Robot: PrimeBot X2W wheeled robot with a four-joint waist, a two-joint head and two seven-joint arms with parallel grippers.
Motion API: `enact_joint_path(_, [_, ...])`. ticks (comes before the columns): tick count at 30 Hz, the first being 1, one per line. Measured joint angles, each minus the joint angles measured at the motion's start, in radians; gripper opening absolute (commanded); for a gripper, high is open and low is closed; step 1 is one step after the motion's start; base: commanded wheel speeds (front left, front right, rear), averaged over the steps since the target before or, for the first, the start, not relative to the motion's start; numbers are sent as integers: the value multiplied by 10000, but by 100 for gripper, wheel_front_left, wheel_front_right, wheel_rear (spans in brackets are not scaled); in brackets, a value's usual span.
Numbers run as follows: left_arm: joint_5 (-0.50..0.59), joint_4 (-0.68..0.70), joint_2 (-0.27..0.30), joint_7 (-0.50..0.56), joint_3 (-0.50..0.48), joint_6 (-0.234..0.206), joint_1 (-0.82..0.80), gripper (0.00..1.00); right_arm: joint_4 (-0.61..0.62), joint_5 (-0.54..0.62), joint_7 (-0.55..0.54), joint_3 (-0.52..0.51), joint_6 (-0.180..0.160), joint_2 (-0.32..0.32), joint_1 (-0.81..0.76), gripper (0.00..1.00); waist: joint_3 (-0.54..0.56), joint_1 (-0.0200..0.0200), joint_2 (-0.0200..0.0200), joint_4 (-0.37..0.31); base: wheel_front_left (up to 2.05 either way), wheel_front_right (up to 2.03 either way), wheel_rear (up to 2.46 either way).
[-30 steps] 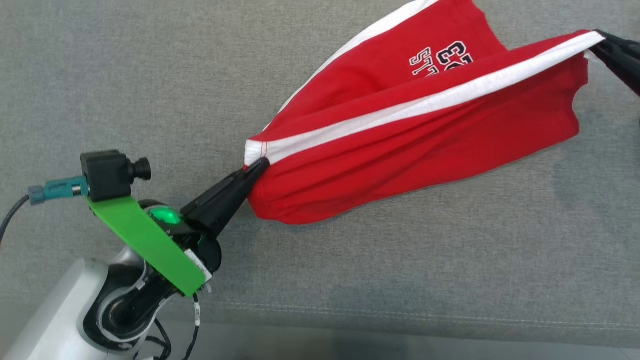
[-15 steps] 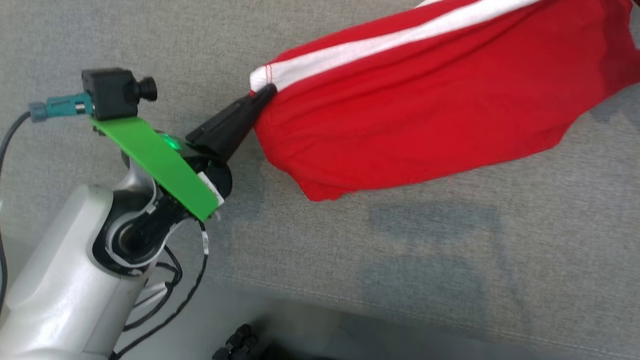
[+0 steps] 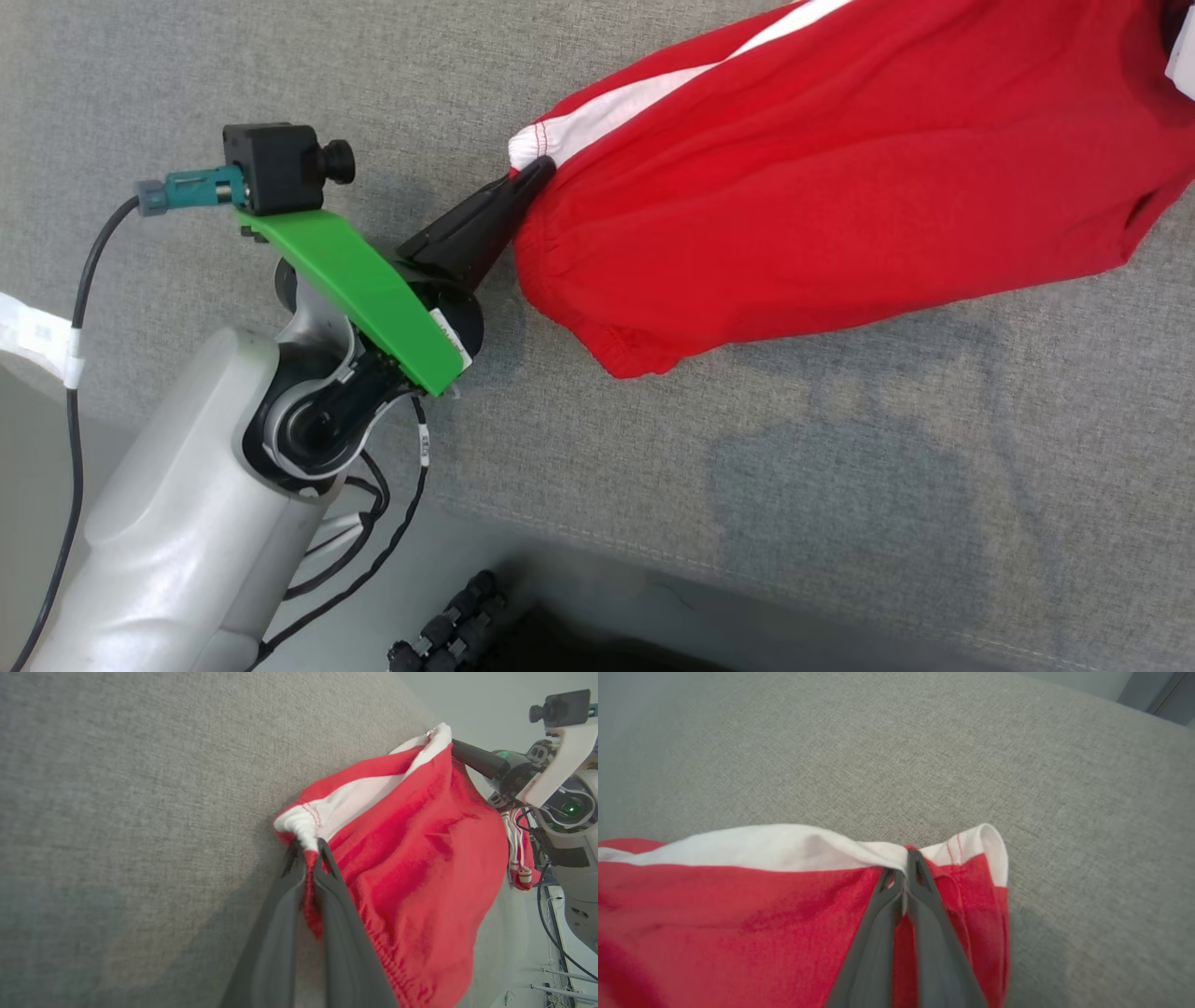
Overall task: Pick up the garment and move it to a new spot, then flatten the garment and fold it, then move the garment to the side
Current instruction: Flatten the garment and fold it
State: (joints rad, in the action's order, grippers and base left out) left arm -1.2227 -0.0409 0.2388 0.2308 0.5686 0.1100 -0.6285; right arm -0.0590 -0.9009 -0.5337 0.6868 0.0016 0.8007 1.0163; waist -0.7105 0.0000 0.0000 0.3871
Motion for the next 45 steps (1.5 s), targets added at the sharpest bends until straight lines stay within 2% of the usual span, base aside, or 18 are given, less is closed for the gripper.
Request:
enact_joint_path(14, [73, -777, -165, -290, 121, 61, -377, 0, -1241, 134, -52, 297, 506, -683, 577, 0, 102, 0, 0, -98, 0, 0, 0])
enact_joint_path(25, [77, -1229, -82, -395, 167, 123, -378, 0, -2061, 105, -138, 550, 686, -988, 601, 0, 564, 0, 0, -456, 0, 0, 0])
enact_joint_path(26, [113, -1264, -65, -395, 205, 123, -378, 5, -2113, 165, -128, 589, 688, -991, 601, 36, 613, 0, 0, -488, 0, 0, 0])
enact_joint_path(27, [146, -1306, -56, -395, 240, 123, -378, 38, -2174, 228, -127, 621, 690, -1007, 601, 94, 660, 0, 0, -518, 0, 0, 0])
enact_joint_path(28, [146, -1344, -54, -395, 263, 123, -378, 74, -2249, 249, -127, 650, 690, -1028, 601, 100, 707, 0, 0, -545, 0, 0, 0])
enact_joint_path(29, [146, -1388, -58, -428, 267, 127, -378, 100, -2320, 313, -88, 679, 692, -1068, 601, 100, 755, 0, 0, -570, 0, 0, 0])
enact_joint_path(33, [146, -1565, -71, -479, 332, 128, -376, 100, -2589, 823, 669, 654, 665, -1210, 602, 100, 949, 0, 0, -646, 0, 0, 0])
enact_joint_path(36, [148, -1728, -77, -516, 418, 128, -368, 100, -2819, 1191, 1478, 474, 428, -1446, 607, 100, 1115, 0, 0, -688, 0, 0, 0])
enact_joint_path(38, [211, -1793, -75, -639, 426, 128, -359, 100, -3005, 1298, 1850, 472, 393, -1582, 593, 100, 1241, 0, 0, -719, 0, 0, 0])
enact_joint_path(41, [813, -1965, 42, -1070, 334, 130, -351, 100, -3340, 1292, 2276, 508, 391, -1774, 301, 100, 1464, 0, 0, -774, 0, 0, 0])
enact_joint_path(45, [2015, -2174, 683, -1860, 161, -27, -306, 100, -3827, 1239, 2790, 564, 351, -1921, -446, 100, 1840, 0, 0, -863, 0, 0, 0])
